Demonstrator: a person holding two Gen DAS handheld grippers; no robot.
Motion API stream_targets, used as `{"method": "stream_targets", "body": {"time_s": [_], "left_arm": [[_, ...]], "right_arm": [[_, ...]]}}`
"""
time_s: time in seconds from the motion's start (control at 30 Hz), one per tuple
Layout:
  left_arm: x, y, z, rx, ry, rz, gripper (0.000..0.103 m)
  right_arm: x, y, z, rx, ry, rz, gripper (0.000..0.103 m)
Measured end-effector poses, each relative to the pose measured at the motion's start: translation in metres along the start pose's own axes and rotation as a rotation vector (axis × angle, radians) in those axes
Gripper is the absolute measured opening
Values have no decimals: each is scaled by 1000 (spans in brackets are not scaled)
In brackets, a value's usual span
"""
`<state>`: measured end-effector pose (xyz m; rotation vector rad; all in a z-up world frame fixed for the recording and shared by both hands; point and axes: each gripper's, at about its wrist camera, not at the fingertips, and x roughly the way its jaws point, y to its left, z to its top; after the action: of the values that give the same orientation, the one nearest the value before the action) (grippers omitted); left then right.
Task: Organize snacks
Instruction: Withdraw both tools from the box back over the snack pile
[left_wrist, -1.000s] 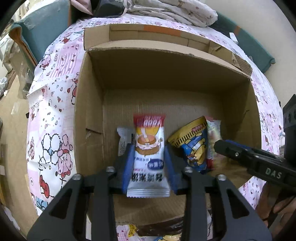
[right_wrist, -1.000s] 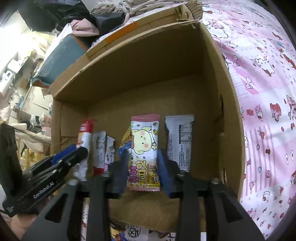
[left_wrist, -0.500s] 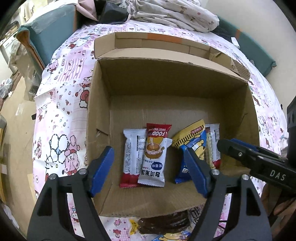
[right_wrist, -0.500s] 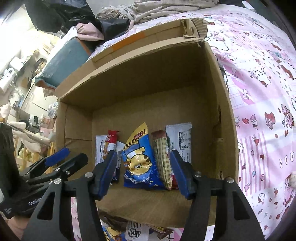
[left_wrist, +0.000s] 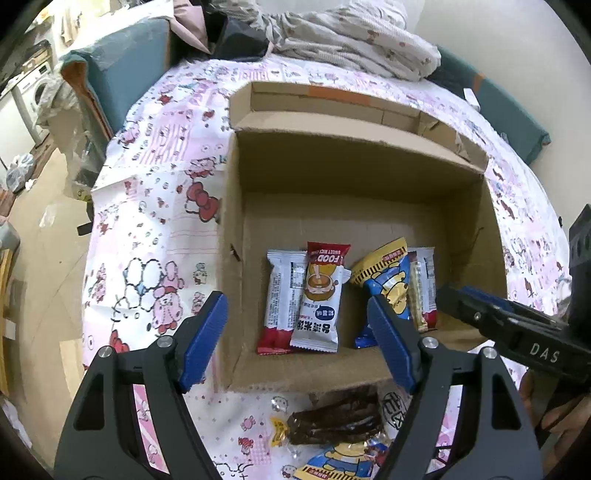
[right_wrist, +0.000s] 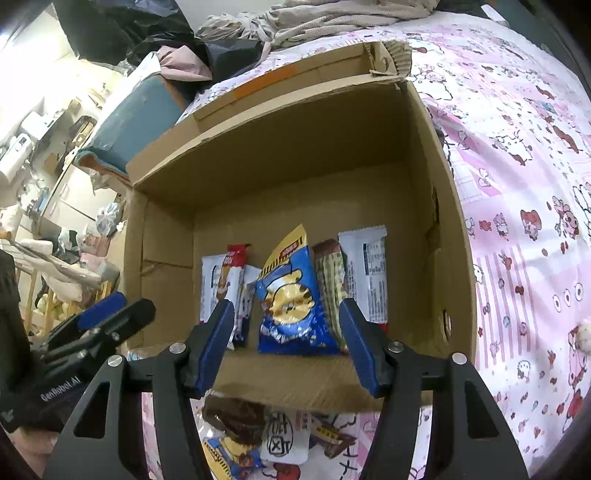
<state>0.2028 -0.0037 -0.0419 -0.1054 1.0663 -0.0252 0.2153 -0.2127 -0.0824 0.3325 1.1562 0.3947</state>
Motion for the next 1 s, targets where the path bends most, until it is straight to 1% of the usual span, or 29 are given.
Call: {"method": "stream_targets", "body": {"time_s": [0.13, 0.33, 0.47, 0.63, 0.83, 0.93, 1.0], "left_arm": [[-10, 4, -9, 3, 0, -5, 75], [-27, 14, -26, -13, -11, 3, 75], [-34, 21, -38, -38, 1, -3, 75], [-41, 21, -54, -37, 12, -2, 75], [-46, 19, -74, -32, 36, -17, 75], [-45, 18, -81, -26, 55, -18, 75], [-41, 21, -83, -40, 79, -25, 75]], "right_arm": [[-11, 4, -9, -13, -15, -7, 62], [-27, 6, -30, -14, -29, -24, 62], [-37, 11, -47, -24, -32, -27, 62], [-47, 15, -69, -42, -30, -41, 62], [-56, 21, -91, -98, -25, -66, 62], [-56, 15, -97, -72, -10, -53, 62], [-54, 4, -98, -3, 14, -12, 62]]}}
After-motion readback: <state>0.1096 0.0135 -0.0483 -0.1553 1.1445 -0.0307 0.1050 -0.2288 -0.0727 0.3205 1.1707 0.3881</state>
